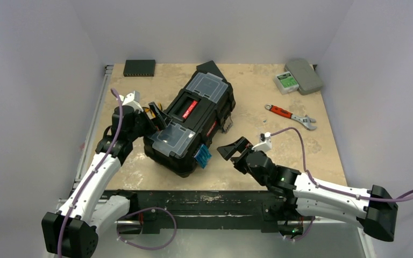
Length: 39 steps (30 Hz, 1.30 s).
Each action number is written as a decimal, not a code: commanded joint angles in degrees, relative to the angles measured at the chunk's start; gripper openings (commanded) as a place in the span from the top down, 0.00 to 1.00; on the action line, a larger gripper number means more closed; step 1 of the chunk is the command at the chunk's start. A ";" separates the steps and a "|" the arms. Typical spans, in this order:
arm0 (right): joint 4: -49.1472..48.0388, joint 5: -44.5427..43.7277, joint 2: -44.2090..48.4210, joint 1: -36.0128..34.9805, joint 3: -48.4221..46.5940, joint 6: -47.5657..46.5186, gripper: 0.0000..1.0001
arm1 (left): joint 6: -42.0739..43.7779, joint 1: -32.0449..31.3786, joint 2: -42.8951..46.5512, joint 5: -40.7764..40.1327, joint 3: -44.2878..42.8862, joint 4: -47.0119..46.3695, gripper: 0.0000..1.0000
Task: Pack the tool kit
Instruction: Close the toolbox at the center of the board.
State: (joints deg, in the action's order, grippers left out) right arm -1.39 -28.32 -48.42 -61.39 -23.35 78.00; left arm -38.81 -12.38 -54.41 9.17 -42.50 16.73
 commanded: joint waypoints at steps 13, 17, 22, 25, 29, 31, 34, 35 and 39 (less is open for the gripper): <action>29.82 -5.81 -7.64 -0.12 -11.21 5.30 0.06 | -2.30 -2.79 0.29 2.18 6.84 3.66 0.04; 39.53 -5.03 -15.42 -0.21 -18.21 7.01 0.10 | -4.51 -7.40 3.66 -1.94 7.54 3.97 0.04; 38.12 -4.18 -15.26 -0.14 -17.10 6.53 0.18 | -5.63 -9.59 3.72 -2.28 7.24 3.96 0.04; 36.06 -3.10 -12.83 -0.14 -15.04 5.94 0.19 | -5.92 -10.39 3.00 -1.87 7.25 3.75 0.04; 35.30 -2.78 -10.42 -0.19 -13.58 3.98 0.19 | -5.93 -10.73 3.29 -1.63 7.40 3.61 0.04; 34.42 -1.97 -9.68 -0.18 -12.95 2.83 0.19 | -5.48 -10.99 3.36 -0.06 7.14 3.25 0.04; 34.01 -1.49 -9.24 -0.14 -12.48 2.57 0.20 | -4.93 -12.47 3.18 0.93 6.03 4.42 0.04; 34.00 -1.44 -9.38 -0.14 -12.51 2.60 0.20 | -4.82 -12.77 3.29 0.75 5.91 4.85 0.04; 34.19 -1.18 -9.88 -0.14 -12.56 3.22 0.20 | -5.53 -13.25 4.69 1.37 7.53 3.68 0.05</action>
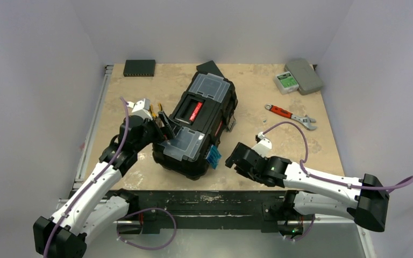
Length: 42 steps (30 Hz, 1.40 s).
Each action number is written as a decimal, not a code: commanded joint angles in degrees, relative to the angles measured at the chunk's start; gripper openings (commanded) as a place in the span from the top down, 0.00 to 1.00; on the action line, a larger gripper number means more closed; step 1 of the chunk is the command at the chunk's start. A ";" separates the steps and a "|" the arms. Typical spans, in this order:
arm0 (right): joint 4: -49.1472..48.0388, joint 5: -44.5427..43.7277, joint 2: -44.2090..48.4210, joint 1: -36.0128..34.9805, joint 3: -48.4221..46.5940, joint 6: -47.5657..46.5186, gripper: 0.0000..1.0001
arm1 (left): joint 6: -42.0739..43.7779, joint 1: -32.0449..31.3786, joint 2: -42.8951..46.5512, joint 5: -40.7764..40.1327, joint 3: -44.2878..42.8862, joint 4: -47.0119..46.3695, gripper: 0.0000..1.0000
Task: Pack the tool kit
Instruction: Close the toolbox at the center of the board.
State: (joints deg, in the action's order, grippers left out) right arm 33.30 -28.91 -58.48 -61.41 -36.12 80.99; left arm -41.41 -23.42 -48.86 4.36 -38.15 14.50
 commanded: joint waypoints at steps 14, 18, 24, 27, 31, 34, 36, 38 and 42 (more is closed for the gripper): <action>6.25 1.70 -2.97 -0.12 -1.68 2.95 0.37 | -1.30 -0.36 7.41 -8.03 -1.24 20.08 0.02; 5.66 2.40 -4.09 -0.12 -1.49 3.52 0.62 | -0.38 5.24 10.12 -7.57 -1.86 22.83 0.01; 0.49 3.46 -5.10 -0.12 -0.33 2.60 0.97 | 0.10 7.63 11.00 -8.94 -2.08 24.38 0.01; -1.48 4.17 -7.18 -0.12 -1.10 2.07 1.00 | -0.81 8.88 9.25 -9.96 -1.77 24.30 0.01; -1.88 4.49 -11.52 -0.07 -4.90 1.12 1.00 | -2.63 10.70 5.09 -6.28 -0.14 19.82 0.01; -3.17 4.81 -14.50 -0.12 -7.88 -0.76 1.00 | -4.91 12.40 1.20 -4.77 1.10 17.06 0.00; -3.16 4.65 -16.54 -0.12 -10.16 -1.74 1.00 | -5.96 14.18 -0.10 -2.70 2.72 14.20 0.00; -3.21 4.71 -18.36 -0.09 -12.25 -2.62 1.00 | -6.71 15.94 -1.64 -0.15 4.00 11.01 0.00; -5.86 6.17 -21.20 -0.07 -13.69 -4.06 1.00 | -6.63 17.67 -6.06 6.00 4.71 7.64 0.00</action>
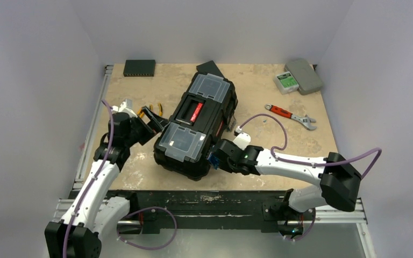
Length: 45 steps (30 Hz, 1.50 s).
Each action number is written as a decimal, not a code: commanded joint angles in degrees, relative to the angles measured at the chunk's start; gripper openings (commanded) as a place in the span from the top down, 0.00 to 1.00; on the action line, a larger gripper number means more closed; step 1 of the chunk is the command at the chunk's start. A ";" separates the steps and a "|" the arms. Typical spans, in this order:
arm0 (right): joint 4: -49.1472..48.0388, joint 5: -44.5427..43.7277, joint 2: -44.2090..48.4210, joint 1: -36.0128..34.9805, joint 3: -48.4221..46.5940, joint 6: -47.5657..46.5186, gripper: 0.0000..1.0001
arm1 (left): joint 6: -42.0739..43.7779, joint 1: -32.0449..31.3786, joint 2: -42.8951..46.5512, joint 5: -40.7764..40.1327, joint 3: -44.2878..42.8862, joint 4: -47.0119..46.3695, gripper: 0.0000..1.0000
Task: Pack the tool kit
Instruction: Close the toolbox at the center of the board.
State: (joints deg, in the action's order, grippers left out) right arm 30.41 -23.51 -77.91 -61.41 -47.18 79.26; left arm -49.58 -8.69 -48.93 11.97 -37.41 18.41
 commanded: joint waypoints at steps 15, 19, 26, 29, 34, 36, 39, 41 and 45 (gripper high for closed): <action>-10.34 7.18 -8.32 2.57 -4.10 -6.89 1.00 | 0.22 2.58 -12.43 12.96 12.62 -9.32 0.01; -13.90 9.27 -9.45 3.12 -3.44 -8.18 1.00 | 0.56 0.98 -12.70 13.16 14.19 -11.77 0.01; -15.68 11.10 -13.07 3.35 -5.35 -9.74 1.00 | -0.51 -0.99 -14.85 13.69 16.58 -15.76 0.01; -20.03 12.94 -13.93 3.49 -4.73 -11.39 1.00 | -0.52 -1.85 -15.46 13.61 17.55 -17.06 0.01; -24.48 13.90 -15.83 3.74 -4.97 -12.79 1.00 | -0.97 -2.59 -16.88 13.85 19.85 -20.59 0.02; -25.14 14.22 -17.05 3.83 -5.78 -13.19 1.00 | -1.25 -2.94 -17.52 14.06 20.64 -21.70 0.02; -26.55 15.13 -19.14 4.00 -6.83 -13.72 1.00 | -1.67 -3.87 -18.53 14.14 21.29 -23.15 0.02; -27.90 15.78 -20.44 4.01 -7.21 -14.03 1.00 | -2.01 -4.40 -19.31 13.98 21.69 -24.20 0.02; -30.03 16.04 -21.54 4.10 -7.32 -14.63 1.00 | -3.07 -5.46 -20.45 13.45 22.72 -26.07 0.02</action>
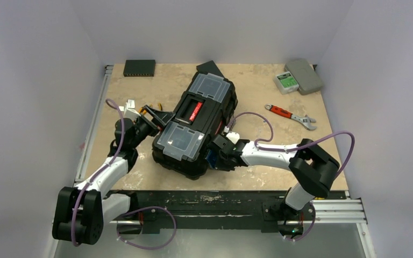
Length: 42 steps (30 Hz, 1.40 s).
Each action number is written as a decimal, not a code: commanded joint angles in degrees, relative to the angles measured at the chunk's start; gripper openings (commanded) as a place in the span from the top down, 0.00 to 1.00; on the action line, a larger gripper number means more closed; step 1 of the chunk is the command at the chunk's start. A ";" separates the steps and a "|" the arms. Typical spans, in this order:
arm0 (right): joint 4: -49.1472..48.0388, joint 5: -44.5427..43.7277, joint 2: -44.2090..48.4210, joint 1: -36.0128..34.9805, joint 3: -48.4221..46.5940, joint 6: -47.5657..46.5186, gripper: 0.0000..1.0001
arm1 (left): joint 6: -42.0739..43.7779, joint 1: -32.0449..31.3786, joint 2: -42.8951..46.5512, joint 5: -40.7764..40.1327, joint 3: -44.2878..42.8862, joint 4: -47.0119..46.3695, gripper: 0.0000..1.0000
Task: Pack the tool kit
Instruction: Close the toolbox at the center of the board.
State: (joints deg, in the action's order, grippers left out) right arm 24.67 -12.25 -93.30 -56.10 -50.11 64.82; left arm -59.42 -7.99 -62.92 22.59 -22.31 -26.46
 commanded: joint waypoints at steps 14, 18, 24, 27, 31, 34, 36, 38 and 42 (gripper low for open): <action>-33.25 7.67 -11.33 -1.12 -5.22 -1.90 1.00 | 3.51 -9.32 -13.41 4.04 11.43 9.10 0.02; -34.09 8.35 -12.99 -1.10 -6.22 -1.97 1.00 | 2.70 -9.92 -15.52 4.51 11.80 6.33 0.02; -34.86 8.65 -14.34 -1.14 -7.37 -1.23 1.00 | 1.88 -10.70 -16.20 4.21 12.32 4.84 0.03; -36.38 8.25 -14.59 -1.12 -7.33 -0.48 1.00 | 1.34 -11.69 -15.71 3.53 12.59 4.84 0.03; -41.66 6.43 -14.43 -1.13 -5.68 1.78 1.00 | 0.65 -12.76 -15.91 3.21 13.47 3.85 0.03; -46.33 4.10 -14.35 -1.12 -4.95 2.02 1.00 | 0.29 -13.23 -16.25 3.08 14.52 2.77 0.03; -46.64 3.28 -14.68 -1.13 -6.10 1.20 1.00 | 0.14 -13.47 -16.39 3.07 15.03 2.03 0.03; -45.76 2.59 -14.97 -1.20 -7.53 0.86 1.00 | 0.05 -13.78 -16.45 3.03 15.26 1.88 0.03; -46.38 1.85 -14.78 -1.22 -8.83 0.35 1.00 | -0.66 -15.06 -16.16 2.57 15.36 1.77 0.03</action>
State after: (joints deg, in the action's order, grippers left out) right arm 22.09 -10.61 -97.38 -55.48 -53.12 64.27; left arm -72.90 -10.41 -75.37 0.71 -14.37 -44.64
